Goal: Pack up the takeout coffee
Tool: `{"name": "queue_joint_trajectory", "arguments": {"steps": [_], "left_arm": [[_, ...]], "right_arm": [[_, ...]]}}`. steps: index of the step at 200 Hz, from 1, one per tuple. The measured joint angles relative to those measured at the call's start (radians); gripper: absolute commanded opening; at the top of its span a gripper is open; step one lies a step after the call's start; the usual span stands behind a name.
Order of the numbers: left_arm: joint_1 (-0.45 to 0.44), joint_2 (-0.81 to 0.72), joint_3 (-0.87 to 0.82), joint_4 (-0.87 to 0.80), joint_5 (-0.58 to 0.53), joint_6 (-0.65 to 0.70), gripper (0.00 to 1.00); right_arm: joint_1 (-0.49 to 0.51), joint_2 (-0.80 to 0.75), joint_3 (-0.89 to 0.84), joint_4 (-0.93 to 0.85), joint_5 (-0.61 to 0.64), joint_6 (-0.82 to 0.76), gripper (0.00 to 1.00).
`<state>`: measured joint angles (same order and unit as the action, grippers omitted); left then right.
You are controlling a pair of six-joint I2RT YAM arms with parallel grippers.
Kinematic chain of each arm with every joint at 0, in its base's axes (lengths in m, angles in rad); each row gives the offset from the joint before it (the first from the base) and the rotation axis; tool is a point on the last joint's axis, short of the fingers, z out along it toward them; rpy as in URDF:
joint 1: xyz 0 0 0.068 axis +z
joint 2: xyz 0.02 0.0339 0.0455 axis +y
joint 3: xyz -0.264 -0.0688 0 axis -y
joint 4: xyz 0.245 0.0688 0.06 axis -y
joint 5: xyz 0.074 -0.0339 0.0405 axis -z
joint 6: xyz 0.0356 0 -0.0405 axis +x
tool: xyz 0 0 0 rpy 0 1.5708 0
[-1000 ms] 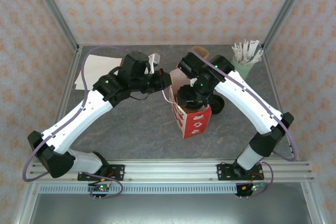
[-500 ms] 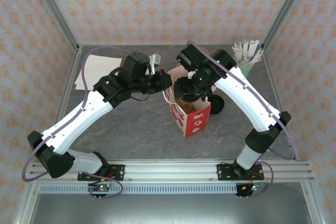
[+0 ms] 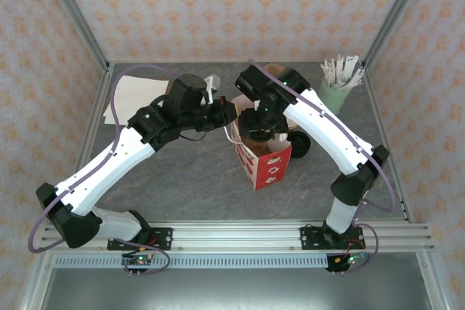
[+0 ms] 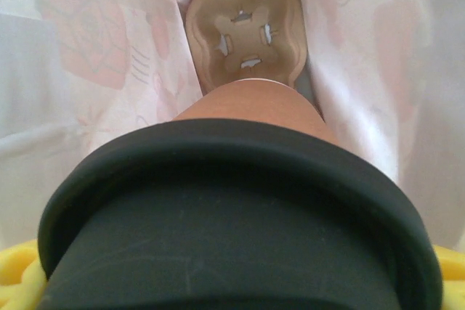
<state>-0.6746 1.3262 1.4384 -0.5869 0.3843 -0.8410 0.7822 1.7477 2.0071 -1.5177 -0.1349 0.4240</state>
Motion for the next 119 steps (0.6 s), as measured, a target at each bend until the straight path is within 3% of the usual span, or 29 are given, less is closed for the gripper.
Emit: {"name": "queue_joint_trajectory", "arguments": {"steps": [119], "left_arm": [[0.0,-0.003,-0.002,0.0,-0.003,-0.001,0.0]], "right_arm": [[0.011,0.017,0.073,-0.083,0.097,0.005,0.76]]}}
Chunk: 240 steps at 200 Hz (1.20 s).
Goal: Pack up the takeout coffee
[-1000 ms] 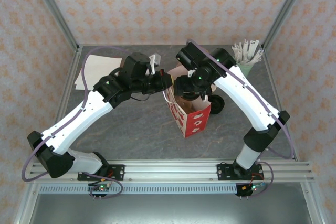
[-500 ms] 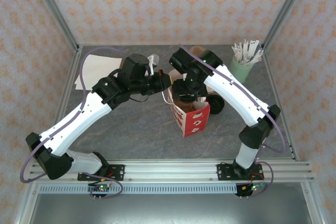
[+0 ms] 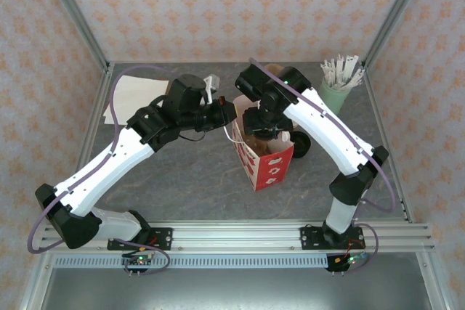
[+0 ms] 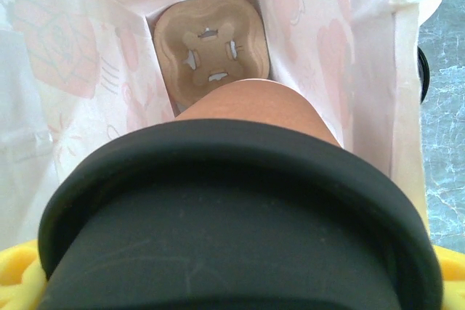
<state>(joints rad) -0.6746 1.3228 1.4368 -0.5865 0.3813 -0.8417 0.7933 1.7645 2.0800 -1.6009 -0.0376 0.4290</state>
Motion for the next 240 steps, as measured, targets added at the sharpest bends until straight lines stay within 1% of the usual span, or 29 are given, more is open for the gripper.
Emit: {"name": "queue_joint_trajectory", "arguments": {"steps": [75,133,193,240], "left_arm": [[-0.007,-0.001,0.0,0.006,0.0,-0.011,0.0],[-0.007,-0.007,-0.001,0.006,0.0,-0.015,0.0],[-0.007,-0.008,-0.012,0.008,0.0,-0.018,0.0],[-0.008,-0.009,-0.024,0.011,0.0,-0.023,0.0]], "right_arm": [[0.003,0.066,0.001,0.002,0.006,0.0,0.75],[0.003,0.067,-0.003,-0.011,0.069,0.0,0.75],[0.003,0.069,-0.015,0.028,0.039,-0.004,0.75],[0.005,0.126,0.076,0.031,0.039,-0.007,0.75]]}}
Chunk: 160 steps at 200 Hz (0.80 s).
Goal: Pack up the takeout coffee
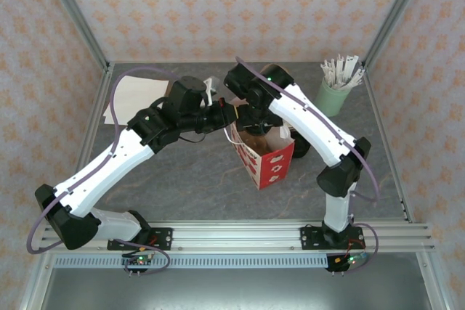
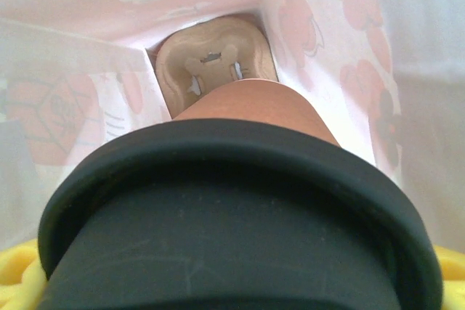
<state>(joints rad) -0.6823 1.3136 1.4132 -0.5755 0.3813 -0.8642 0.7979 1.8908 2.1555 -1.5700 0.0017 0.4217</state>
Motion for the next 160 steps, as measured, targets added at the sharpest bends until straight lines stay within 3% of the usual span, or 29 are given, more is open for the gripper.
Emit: {"name": "queue_joint_trajectory", "arguments": {"steps": [89,160], "left_arm": [[-0.005,-0.009,-0.003,-0.008,-0.024,0.0,0.0],[-0.005,-0.016,-0.003,-0.012,-0.053,0.0,0.0]], "right_arm": [[0.0,0.031,0.006,-0.015,0.016,-0.007,0.75],[0.002,-0.028,-0.093,-0.039,-0.028,-0.003,0.75]]}}
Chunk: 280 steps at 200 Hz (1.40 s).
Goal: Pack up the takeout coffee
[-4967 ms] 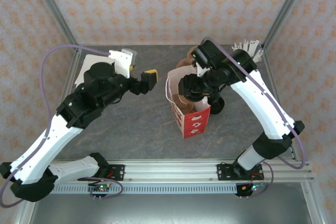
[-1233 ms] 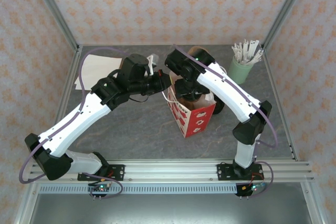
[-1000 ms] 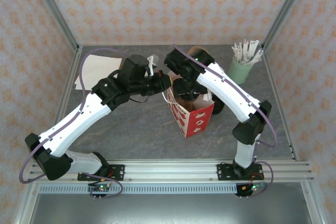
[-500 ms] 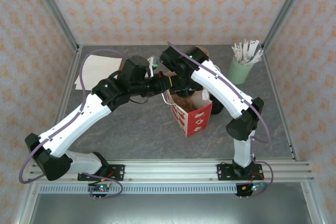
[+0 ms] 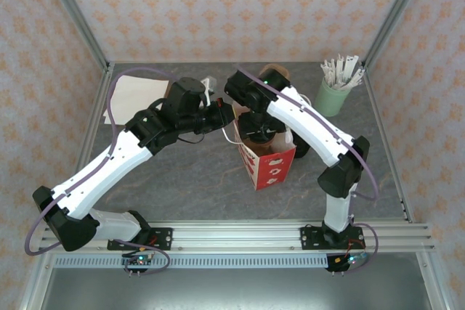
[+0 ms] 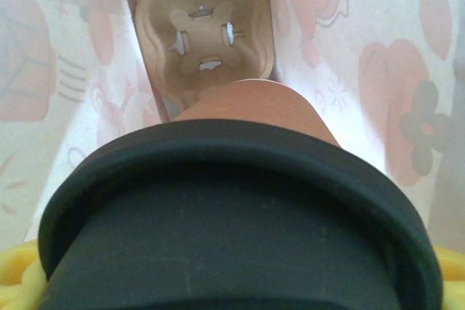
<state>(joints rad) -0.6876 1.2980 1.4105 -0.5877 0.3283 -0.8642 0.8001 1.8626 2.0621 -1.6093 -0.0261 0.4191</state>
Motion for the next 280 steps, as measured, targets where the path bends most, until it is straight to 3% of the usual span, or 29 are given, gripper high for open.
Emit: {"name": "queue_joint_trajectory", "arguments": {"steps": [107,183,280], "left_arm": [[0.0,0.0,0.0,-0.003,0.0,0.0,0.0],[0.0,0.0,0.0,-0.012,0.0,0.001,0.0],[0.0,0.0,0.0,-0.022,0.0,0.001,0.0]], "right_arm": [[0.001,-0.109,-0.231,0.021,-0.091,0.014,0.76],[-0.062,-0.169,-0.406,0.129,-0.186,0.013,0.75],[-0.07,-0.183,-0.517,0.213,-0.238,0.01,0.76]]}}
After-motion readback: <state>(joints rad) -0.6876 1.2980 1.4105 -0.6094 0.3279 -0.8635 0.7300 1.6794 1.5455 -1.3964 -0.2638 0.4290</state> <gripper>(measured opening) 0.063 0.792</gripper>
